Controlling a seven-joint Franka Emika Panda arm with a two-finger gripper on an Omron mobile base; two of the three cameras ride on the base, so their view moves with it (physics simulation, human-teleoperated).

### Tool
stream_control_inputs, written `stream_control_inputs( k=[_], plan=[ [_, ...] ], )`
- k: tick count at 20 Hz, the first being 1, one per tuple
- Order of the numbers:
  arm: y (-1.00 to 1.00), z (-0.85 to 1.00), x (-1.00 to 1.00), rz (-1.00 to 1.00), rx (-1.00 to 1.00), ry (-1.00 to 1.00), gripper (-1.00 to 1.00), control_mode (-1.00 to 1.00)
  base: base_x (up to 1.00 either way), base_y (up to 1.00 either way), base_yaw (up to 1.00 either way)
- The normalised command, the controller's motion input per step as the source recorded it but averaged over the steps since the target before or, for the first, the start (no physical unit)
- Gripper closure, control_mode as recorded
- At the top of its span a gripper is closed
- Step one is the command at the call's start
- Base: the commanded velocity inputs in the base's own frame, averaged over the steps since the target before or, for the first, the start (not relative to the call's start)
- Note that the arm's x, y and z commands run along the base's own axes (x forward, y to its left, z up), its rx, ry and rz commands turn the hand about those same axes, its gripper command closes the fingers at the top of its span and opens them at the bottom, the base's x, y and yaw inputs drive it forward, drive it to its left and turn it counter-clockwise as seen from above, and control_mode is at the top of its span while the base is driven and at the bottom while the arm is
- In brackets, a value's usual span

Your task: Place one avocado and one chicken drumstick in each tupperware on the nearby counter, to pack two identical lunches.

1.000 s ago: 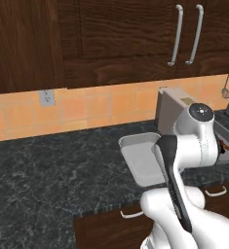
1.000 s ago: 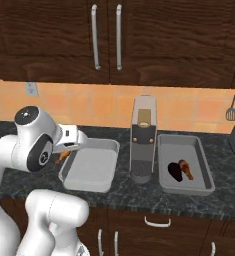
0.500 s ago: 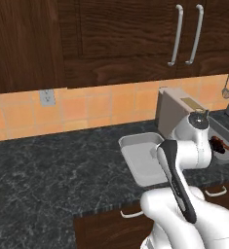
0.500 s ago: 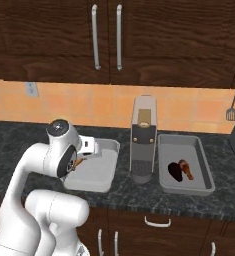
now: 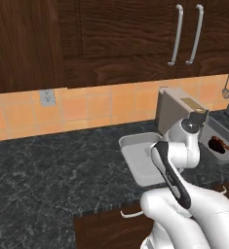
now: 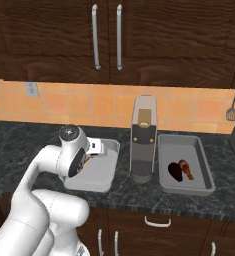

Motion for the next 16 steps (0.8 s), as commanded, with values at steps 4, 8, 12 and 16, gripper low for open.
stream_control_inputs(
  k=[4, 8, 12, 16],
  plan=[
    [0.0, -0.31, 0.68, 0.0, 0.0, 0.01, 1.0, -1.0, 0.0, 0.0, 0.0],
    [0.0, -0.57, 0.32, 0.0, 0.0, 0.0, 1.0, -1.0, 0.0, 0.0, 0.0],
    [0.0, -0.68, 0.19, 0.0, 0.0, -0.04, 1.0, -1.0, 0.0, 0.0, 0.0],
    [0.0, -0.5, 0.2, 0.0, 0.0, -0.01, 1.0, -1.0, 0.0, 0.0, 0.0]
  ],
)
